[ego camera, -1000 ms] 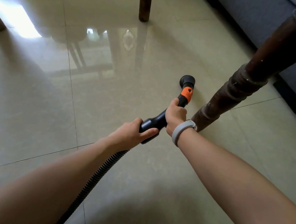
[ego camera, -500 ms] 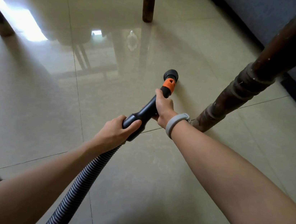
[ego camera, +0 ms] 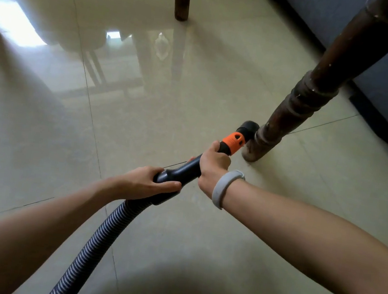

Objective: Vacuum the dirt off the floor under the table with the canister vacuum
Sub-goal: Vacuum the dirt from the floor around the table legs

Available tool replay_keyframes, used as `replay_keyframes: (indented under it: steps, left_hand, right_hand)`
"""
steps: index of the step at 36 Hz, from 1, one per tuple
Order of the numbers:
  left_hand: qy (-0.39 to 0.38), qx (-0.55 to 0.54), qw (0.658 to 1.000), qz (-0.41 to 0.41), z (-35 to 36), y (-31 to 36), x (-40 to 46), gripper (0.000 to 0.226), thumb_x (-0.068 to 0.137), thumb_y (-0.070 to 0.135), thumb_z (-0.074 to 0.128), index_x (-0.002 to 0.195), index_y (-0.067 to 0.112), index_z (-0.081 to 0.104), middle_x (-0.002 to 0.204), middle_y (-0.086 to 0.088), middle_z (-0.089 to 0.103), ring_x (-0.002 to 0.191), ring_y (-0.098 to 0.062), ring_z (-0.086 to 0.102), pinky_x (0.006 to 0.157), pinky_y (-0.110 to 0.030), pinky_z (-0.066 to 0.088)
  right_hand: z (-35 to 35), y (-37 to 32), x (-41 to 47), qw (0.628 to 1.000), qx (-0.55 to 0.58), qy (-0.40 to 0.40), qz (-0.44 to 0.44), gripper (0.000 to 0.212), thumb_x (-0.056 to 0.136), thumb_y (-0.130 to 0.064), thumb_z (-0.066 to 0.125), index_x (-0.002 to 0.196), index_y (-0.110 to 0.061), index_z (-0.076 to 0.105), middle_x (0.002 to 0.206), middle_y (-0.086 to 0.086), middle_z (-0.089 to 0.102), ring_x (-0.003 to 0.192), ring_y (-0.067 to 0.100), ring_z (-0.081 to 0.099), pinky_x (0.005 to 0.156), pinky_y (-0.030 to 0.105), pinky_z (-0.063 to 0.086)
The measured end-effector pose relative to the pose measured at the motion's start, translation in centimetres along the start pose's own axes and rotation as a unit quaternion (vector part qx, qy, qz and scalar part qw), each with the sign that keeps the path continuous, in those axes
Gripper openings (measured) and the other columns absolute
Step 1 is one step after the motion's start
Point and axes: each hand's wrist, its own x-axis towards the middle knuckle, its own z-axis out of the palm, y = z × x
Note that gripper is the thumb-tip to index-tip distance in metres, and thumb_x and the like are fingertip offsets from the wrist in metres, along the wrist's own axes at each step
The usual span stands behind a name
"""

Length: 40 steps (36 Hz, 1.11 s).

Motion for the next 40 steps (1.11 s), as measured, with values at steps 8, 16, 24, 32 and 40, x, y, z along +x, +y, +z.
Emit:
replay_keyframes:
  steps: [8,16,24,32,40]
  left_hand:
    - [0.114,-0.041,0.993,0.004,-1.0,0.5,0.9,0.028,0.093,0.043,0.053,0.104,0.017,0.059,0.085,-0.003,0.062,0.070,-0.016,0.057,0.066,-0.027,0.048]
    - [0.047,-0.051,0.997,-0.031,-1.3,-0.1,-0.7,0.043,0.080,0.062,0.051,0.085,0.021,0.059,0.081,-0.002,0.062,0.071,-0.015,0.059,0.063,-0.024,0.046]
    - [0.062,-0.022,0.998,-0.008,1.2,-1.1,-2.2,0.041,0.088,0.058,0.052,0.090,0.018,0.059,0.079,0.000,0.066,0.065,-0.015,0.062,0.070,-0.034,0.054]
    - [0.043,0.013,0.999,0.005,1.9,-1.5,-3.8,0.044,0.093,0.052,0.045,0.072,0.017,0.060,0.069,0.003,0.067,0.059,-0.012,0.061,0.065,-0.027,0.050]
    - [0.034,0.050,0.998,0.034,3.4,-3.0,-4.8,0.049,0.081,0.069,0.046,0.067,0.023,0.058,0.059,0.008,0.065,0.053,-0.004,0.058,0.056,-0.017,0.046]
  right_hand:
    - [0.8,-3.5,-0.9,0.998,0.048,-0.027,0.003,0.047,0.078,-0.053,0.045,0.095,-0.009,0.046,0.085,0.008,0.058,0.082,0.032,0.064,0.085,0.044,0.054]
    - [0.1,-3.4,-2.2,0.982,0.139,-0.117,0.053,0.020,0.097,-0.027,0.047,0.095,-0.008,0.041,0.080,0.005,0.052,0.052,0.020,0.061,0.070,0.037,0.057]
    - [-0.8,-0.2,-3.5,0.979,0.137,-0.133,0.066,0.029,0.097,-0.035,0.049,0.100,-0.007,0.043,0.071,0.004,0.054,0.054,0.019,0.062,0.068,0.036,0.057]
    - [-1.9,1.9,-5.1,0.971,0.134,-0.167,0.103,0.022,0.093,-0.026,0.058,0.087,-0.010,0.045,0.066,0.007,0.060,0.060,0.021,0.063,0.081,0.042,0.057]
    - [-3.6,3.5,-5.9,0.974,0.100,-0.155,0.131,0.020,0.092,-0.025,0.058,0.091,-0.010,0.046,0.091,0.012,0.063,0.065,0.022,0.068,0.072,0.037,0.059]
